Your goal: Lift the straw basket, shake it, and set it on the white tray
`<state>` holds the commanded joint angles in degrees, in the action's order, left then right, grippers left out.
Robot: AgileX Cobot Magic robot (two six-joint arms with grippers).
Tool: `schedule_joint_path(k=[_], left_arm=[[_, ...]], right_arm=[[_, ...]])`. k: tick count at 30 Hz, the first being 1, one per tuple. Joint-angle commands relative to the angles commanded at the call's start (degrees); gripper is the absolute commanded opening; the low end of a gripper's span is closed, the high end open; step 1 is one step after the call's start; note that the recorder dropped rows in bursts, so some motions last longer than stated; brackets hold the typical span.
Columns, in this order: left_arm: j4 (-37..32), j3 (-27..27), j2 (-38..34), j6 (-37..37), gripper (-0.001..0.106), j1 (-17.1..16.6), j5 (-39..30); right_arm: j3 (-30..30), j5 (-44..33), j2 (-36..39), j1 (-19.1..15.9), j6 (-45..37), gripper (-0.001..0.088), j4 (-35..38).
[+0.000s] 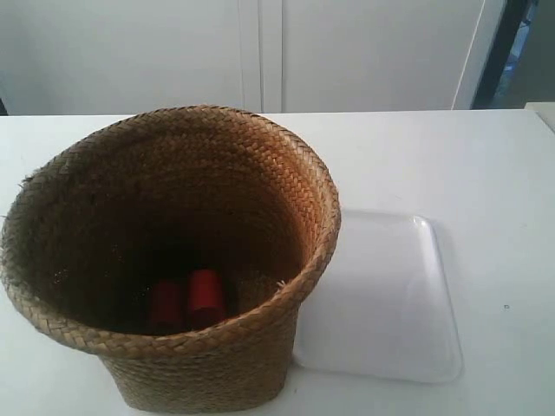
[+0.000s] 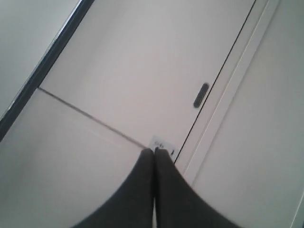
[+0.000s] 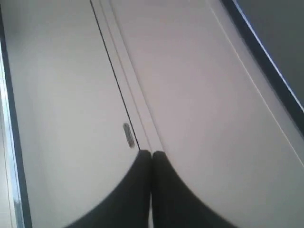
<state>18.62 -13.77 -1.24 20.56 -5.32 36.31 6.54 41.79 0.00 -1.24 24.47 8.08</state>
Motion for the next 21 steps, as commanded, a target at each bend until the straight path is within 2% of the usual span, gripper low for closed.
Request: schedule_joint_path(k=[2,4,6,8,9,11,12,14,15,16,18,21], left_arm=[[-1.16,-5.91,-3.12,-1.27,0.0,0.0,-0.4],[-4.67,-13.01,-8.19,-3.65,0.0,0.0,-1.63],[-9.79,-20.19,-14.84,-4.47,0.0,0.0,-5.55],[-14.64,-26.19,-21.7,-4.47,0.0,0.0,-12.39],[-18.05,-29.86,-26.46,-3.72,0.0,0.0,-19.54],[-19.53,-34.35,-32.64,-3.43,0.0,0.0,-32.69],[-19.53,-37.4,-37.02,-3.43,0.0,0.0,-43.92],[-19.53,-41.31,-43.04,-5.63,0.0,0.0,-59.95],[-19.53,-43.0,-45.82,-7.96,0.0,0.11,-67.35],[-19.09,-44.51,-48.13,-9.43,0.0,0.24,-74.0],[-15.84,-47.08,-51.2,-12.95,0.0,0.37,-83.78],[-9.3,-50.01,-52.55,-19.68,0.0,0.37,-92.05]], right_arm=[[6.43,-5.79,0.6,0.0,0.0,0.0,0.13],[14.38,-12.76,4.78,0.0,-0.12,0.0,0.38],[21.62,-17.72,11.18,0.0,-1.65,0.0,-0.19],[27.32,-21.4,17.94,0.1,-2.18,0.0,-1.19],[30.9,-25.91,22.57,0.1,-2.18,0.0,-3.05],[35.33,-35.56,28.7,0.1,-2.18,0.0,-5.62],[38.54,-42.74,33.17,0.21,-2.18,0.0,-5.62],[42.7,-57.38,39.36,0.21,-2.98,0.0,-5.41],[45.54,-66.87,42.31,0.45,-5.38,0.0,-5.3],[47.31,-72.66,44.97,0.92,-8.82,0.0,-4.92],[51.26,-85.81,49.74,2.32,-15.54,0.0,-1.39],[56.21,-100.61,54.5,3.54,-22.76,0.0,5.2]])
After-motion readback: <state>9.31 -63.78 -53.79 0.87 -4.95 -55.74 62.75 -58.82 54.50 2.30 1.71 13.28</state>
